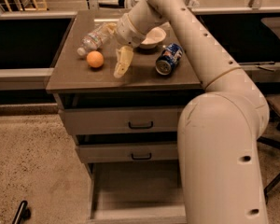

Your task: Pick orange from bottom drawer and place on counter

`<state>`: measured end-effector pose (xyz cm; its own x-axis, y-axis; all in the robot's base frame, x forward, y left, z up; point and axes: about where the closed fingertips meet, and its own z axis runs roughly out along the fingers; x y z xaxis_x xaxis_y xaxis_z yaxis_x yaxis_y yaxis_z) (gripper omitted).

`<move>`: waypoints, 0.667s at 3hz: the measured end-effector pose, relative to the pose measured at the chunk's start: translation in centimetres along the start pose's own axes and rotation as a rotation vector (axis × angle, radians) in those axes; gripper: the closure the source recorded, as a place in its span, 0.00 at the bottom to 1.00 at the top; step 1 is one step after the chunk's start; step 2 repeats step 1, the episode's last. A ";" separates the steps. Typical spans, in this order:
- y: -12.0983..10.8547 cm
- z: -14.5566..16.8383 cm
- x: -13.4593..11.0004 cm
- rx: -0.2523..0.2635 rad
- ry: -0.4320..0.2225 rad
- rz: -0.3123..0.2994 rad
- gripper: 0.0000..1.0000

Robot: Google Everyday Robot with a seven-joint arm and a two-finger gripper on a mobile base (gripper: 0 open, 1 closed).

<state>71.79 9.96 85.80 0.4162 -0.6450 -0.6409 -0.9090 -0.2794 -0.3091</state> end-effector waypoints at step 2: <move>0.1 -0.2 0.2 0.002 -0.003 0.002 0.00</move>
Offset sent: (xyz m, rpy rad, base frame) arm 0.0000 0.0000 0.0000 0.0000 0.0000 0.0000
